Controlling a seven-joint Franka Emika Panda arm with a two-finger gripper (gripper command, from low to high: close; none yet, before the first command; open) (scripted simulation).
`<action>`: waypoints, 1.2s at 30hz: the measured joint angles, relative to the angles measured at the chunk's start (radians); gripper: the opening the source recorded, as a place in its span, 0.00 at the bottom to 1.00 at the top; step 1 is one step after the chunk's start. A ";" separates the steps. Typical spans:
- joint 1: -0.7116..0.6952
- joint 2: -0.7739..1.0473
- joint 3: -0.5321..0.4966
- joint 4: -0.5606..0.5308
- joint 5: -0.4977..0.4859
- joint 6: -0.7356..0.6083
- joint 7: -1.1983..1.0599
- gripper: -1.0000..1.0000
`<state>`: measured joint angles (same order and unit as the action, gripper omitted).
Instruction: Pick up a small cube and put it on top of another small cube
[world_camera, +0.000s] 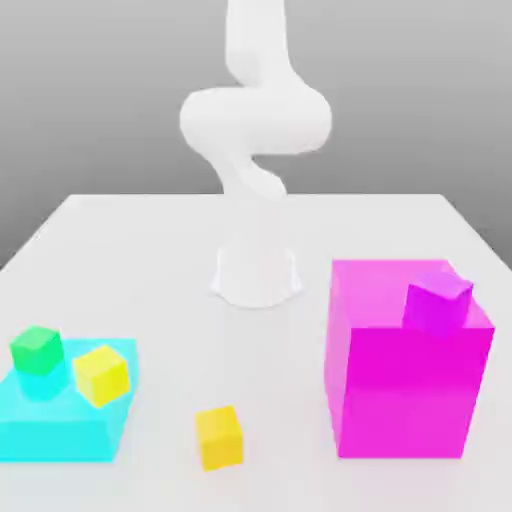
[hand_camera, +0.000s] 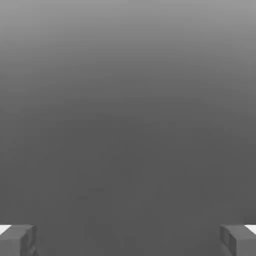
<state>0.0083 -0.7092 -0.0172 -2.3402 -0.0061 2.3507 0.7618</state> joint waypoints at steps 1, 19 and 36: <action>0.004 0.040 -0.008 -0.017 -0.002 0.022 -0.017 0.50; 0.030 0.696 -0.121 -0.307 0.030 0.387 -0.348 0.50; -0.036 1.007 -0.050 -0.323 0.110 0.608 -0.463 0.00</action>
<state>-0.0273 0.2976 -0.0675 -2.6636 0.1039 2.9587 0.2988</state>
